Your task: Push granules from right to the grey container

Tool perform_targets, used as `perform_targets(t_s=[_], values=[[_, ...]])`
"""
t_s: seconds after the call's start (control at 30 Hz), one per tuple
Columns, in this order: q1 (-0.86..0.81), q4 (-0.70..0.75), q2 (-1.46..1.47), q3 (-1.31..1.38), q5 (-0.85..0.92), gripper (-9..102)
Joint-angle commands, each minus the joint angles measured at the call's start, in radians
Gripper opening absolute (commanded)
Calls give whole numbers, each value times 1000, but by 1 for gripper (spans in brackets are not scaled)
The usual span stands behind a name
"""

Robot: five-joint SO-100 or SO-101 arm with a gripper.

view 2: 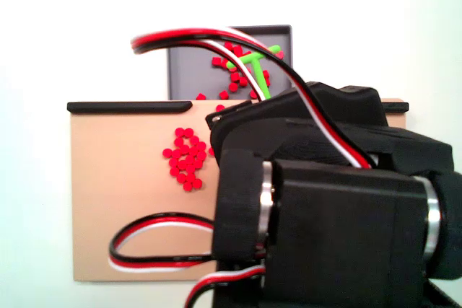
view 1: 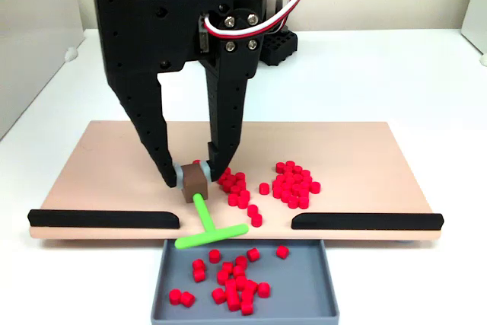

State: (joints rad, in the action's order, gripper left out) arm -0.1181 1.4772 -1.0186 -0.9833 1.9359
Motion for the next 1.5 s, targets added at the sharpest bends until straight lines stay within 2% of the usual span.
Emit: perform_targets(t_s=[0.0, 0.17, 0.33, 0.57, 0.7, 0.83, 1.47], values=[[14, 9, -104, 28, -114, 0], [44, 95, -187, -17, -273, 0], [89, 100, -376, -255, -400, 0], [129, 98, -736, -693, -446, 0], [124, 97, -919, -844, -460, 0], [89, 92, -992, -884, -451, 0], [67, 87, -979, -881, -400, 0]])
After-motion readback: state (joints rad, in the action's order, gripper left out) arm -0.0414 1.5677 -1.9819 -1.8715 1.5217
